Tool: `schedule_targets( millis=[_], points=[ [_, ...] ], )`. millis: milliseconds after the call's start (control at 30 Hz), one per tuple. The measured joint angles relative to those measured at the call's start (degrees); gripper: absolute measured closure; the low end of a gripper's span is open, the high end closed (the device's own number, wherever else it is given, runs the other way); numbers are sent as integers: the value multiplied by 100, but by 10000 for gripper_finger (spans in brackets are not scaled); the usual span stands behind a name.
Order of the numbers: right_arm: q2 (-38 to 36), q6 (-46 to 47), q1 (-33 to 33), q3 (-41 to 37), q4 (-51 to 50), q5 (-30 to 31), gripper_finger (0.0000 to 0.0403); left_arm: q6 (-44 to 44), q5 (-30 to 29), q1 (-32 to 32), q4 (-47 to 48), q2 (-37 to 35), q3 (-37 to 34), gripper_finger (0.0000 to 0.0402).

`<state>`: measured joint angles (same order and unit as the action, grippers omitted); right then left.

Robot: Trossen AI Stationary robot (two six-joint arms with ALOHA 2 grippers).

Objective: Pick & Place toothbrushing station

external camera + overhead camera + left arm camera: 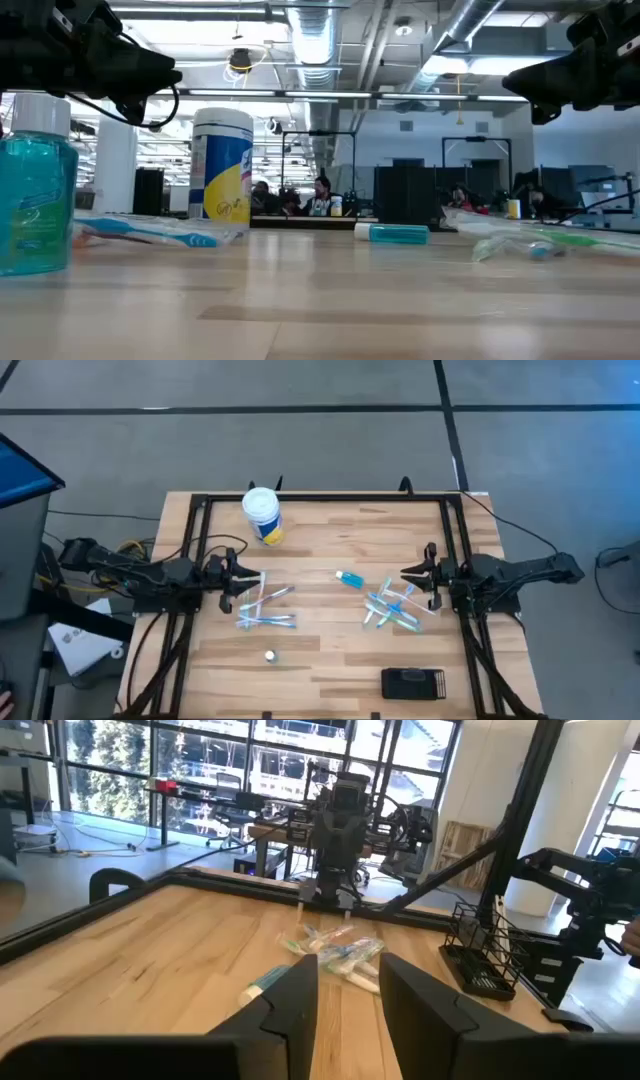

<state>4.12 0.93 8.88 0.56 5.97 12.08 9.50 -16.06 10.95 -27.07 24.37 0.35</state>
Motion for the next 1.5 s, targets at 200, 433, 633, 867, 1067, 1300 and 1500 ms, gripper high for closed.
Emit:
schedule_targets(
  millis=[200, 433, 633, 867, 1067, 1300, 1500],
  points=[
    [0, 0, 0, 0, -1, 0, 340, 0, 0, 1, 0, -1, 1, 298],
    [0, 0, 2, 0, -1, 0, 340, 1, -2, 1, 0, 0, 0, 298],
    [-1, 15, 2, 0, -1, 0, 340, 806, 1, 1, -42, 1, -1, 298],
    [0, 15, 2, 0, 1, 0, 340, 1257, 44, -1, -31, 401, 1, 298],
    [0, 15, 2, 0, 1, 0, 340, 1673, 168, 1, 548, 1279, 319, 298],
    [-2, 15, 2, 0, 6, 0, 340, 1823, 461, 1, 2437, 2371, 1419, 298],
    [-2, 15, 4, 0, 5, 0, 340, 1996, 792, 1, 4456, 3002, 2525, 298]
  ],
)
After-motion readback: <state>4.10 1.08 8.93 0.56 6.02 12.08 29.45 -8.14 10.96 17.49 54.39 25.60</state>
